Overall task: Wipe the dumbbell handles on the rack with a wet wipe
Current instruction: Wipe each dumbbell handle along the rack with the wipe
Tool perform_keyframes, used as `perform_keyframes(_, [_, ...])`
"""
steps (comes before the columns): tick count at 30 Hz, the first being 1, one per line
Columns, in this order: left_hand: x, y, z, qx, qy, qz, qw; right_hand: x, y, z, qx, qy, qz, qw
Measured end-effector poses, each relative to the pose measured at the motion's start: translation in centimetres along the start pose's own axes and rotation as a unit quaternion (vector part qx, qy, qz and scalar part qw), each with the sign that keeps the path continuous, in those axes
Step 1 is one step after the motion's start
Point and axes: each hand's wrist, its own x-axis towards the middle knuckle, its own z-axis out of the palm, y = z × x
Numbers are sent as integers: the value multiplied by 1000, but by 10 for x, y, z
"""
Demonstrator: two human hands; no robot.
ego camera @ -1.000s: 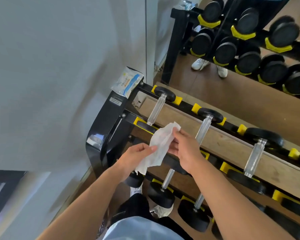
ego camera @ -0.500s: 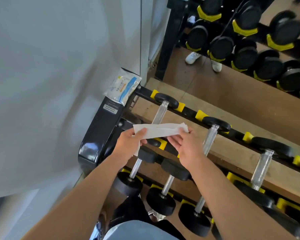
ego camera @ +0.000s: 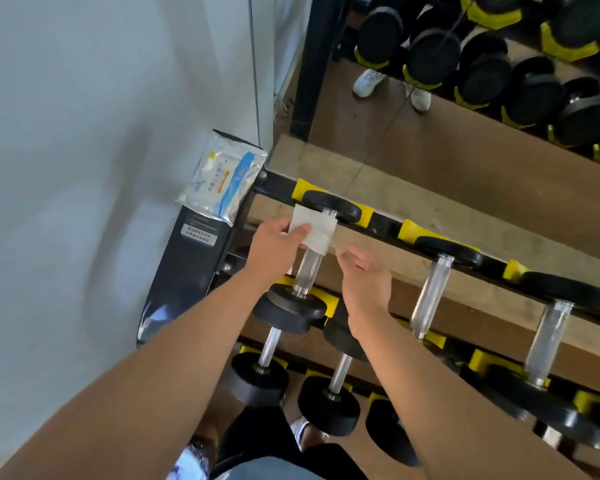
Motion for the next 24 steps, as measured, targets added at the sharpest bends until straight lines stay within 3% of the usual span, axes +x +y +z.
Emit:
perform_keyframes(2, [0, -8, -1, 8, 16, 8, 1000, -3, -1, 18, -69, -83, -22, 994])
perform_keyframes(4, [-6, -16, 0, 29, 62, 4, 998, 1, -3, 36, -112, -102, -46, 987])
perform_keyframes(7, [-24, -25, 10, 37, 144, -38, 988, 17, -8, 57, -141, -30, -56, 988])
perform_keyframes(13, [-40, -39, 29, 9, 230, -70, 971, 27, -9, 62, -128, 117, -95, 980])
perform_keyframes(17, [-39, -42, 35, 6, 285, -72, 956, 10, 1, 53, -203, 102, -213, 950])
perform_keyframes(20, [-41, -41, 36, -56, 323, -88, 941, 4, 25, 37, -322, 27, -352, 878])
perform_keyframes(21, [-42, -41, 36, -76, 336, -100, 933, 10, 32, 28, -364, 12, -421, 831])
perform_keyframes(24, [-45, -44, 36, -101, 356, -120, 921, 40, 49, -1, -495, -50, -601, 626])
